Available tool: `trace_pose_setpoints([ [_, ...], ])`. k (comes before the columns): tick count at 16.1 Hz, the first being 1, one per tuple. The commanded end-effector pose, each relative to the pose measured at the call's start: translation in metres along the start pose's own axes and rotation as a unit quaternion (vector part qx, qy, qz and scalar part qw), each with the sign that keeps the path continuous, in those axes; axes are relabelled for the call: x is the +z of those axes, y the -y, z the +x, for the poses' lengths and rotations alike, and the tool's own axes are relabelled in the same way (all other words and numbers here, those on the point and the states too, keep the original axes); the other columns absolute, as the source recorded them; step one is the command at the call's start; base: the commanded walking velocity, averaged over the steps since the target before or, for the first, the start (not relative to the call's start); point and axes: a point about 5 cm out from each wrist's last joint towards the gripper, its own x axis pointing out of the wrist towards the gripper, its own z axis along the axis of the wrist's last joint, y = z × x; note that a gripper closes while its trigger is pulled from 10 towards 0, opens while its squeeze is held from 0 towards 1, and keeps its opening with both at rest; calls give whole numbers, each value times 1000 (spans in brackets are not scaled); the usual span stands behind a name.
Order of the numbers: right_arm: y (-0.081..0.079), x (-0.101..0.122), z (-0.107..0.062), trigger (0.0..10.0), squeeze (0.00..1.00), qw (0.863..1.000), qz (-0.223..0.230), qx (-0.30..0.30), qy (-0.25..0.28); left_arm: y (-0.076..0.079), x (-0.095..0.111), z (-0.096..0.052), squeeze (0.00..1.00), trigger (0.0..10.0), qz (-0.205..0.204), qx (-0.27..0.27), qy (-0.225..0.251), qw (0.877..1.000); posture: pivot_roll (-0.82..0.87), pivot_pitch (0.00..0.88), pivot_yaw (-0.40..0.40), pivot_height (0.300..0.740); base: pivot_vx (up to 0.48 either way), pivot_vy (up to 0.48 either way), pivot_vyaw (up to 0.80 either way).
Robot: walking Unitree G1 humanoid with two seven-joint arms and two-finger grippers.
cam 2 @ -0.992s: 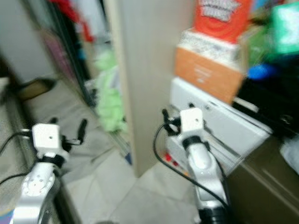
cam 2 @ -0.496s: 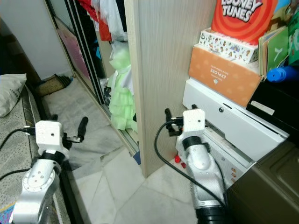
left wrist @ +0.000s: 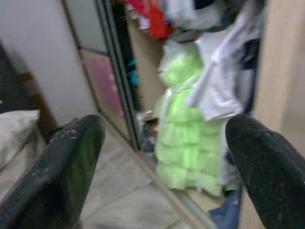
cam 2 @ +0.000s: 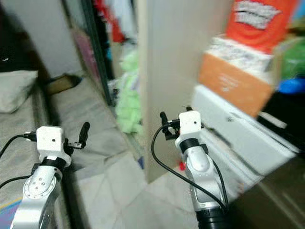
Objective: Clean up the room
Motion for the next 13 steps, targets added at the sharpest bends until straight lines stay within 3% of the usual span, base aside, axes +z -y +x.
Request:
trace_pose_setpoints([
  [1,2,1,2,10000,0,1000,4,0,2,-2,3,1,0,10000,5,1,6,1000,-19,0,-17,740,0,-345,0],
  [3,2,1,2,10000,0,1000,5,-1,2,-3,4,2,0,10000,2,1,9,1000,-24,0,-15,740,0,-444,0],
  [5,2,3,4,10000,0,1000,-7,4,6,-2,5,4,0,10000,-24,9,13,1000,-34,0,-11,740,0,0,0],
  [13,-3,5,7,10000,0,1000,-14,21,13,-3,6,6,0,10000,-19,10,15,1000,-29,0,-14,740,0,0,800],
])
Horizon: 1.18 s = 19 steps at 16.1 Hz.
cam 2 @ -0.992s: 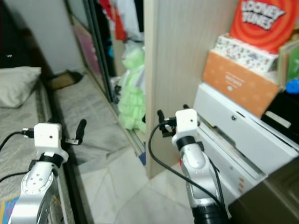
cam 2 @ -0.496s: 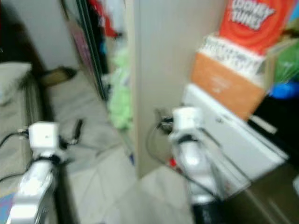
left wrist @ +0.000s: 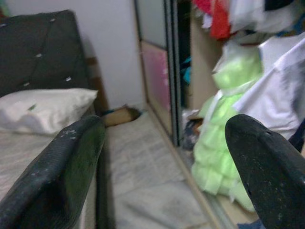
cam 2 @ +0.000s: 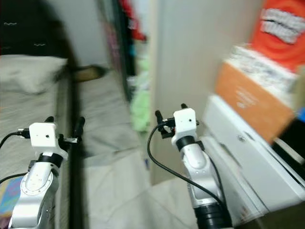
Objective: Clean up the room
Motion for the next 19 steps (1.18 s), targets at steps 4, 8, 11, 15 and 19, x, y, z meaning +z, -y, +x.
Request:
trace_pose_setpoints([
  [4,3,0,1,10000,0,1000,-1,0,2,-4,-5,-7,0,10000,18,-3,-11,1000,-26,0,-21,740,0,0,800],
  [8,2,2,4,10000,0,1000,-3,5,7,-4,-5,-6,0,10000,18,3,-10,1000,-23,0,-23,740,0,0,800],
  [11,2,3,5,10000,0,1000,-5,9,10,-1,-4,-5,0,10000,16,1,-8,1000,-24,0,-27,740,0,0,800],
  [15,2,2,6,10000,0,1000,-5,10,12,-2,-4,-4,0,10000,17,5,-8,1000,-22,0,-26,740,0,0,800],
  [19,1,3,6,10000,0,1000,-5,11,14,-1,-3,-3,0,10000,16,5,-5,1000,-23,0,-25,740,0,0,800],
])
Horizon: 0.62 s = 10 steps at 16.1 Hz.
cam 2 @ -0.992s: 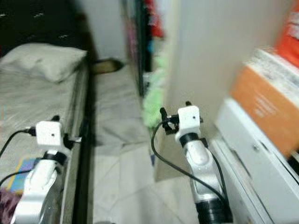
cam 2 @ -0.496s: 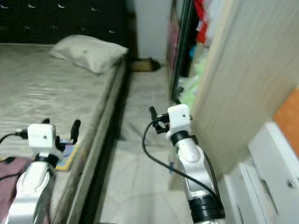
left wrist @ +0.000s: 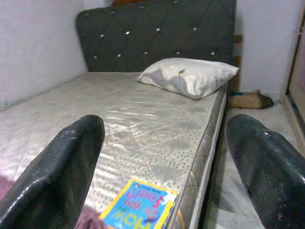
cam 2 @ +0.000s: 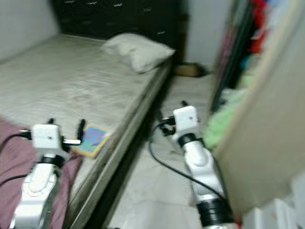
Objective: Clean up the room
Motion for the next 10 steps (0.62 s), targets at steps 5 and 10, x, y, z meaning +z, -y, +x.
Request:
trace_pose_setpoints([
  [5,-5,3,4,10000,0,1000,6,7,9,-6,1,0,0,10000,7,3,1,1000,-26,0,-25,740,0,0,800],
  [10,-5,3,4,10000,0,1000,5,8,8,-5,2,0,0,10000,5,3,1,1000,-26,0,-28,740,0,0,800],
])
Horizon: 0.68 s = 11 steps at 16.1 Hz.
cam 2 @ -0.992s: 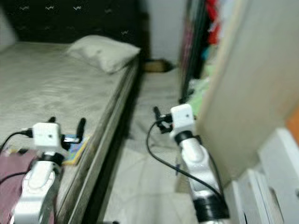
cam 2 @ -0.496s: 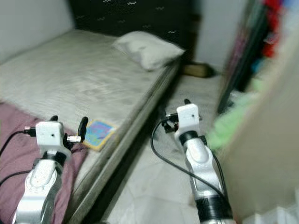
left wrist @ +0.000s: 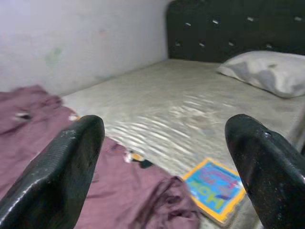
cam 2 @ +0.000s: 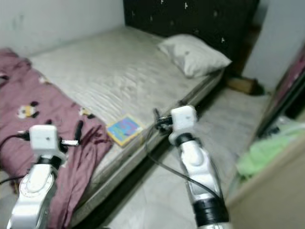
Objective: Clean up the room
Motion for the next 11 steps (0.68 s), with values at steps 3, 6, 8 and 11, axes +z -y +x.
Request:
trace_pose_setpoints([
  [3,8,0,-1,10000,0,1000,-5,-9,-1,5,2,0,0,10000,-5,-10,4,1000,-27,0,-28,740,0,0,800],
  [6,8,0,-1,10000,0,1000,-5,-9,-1,5,2,0,0,10000,-5,-10,3,1000,-27,0,-29,740,0,0,800],
  [8,8,0,-1,10000,0,1000,-6,-9,0,5,2,0,0,10000,-5,-10,3,1000,-26,0,-29,740,0,0,800],
  [11,8,0,0,10000,0,1000,-5,-9,0,5,2,1,0,10000,-4,-9,3,1000,-26,0,-29,740,0,0,800],
])
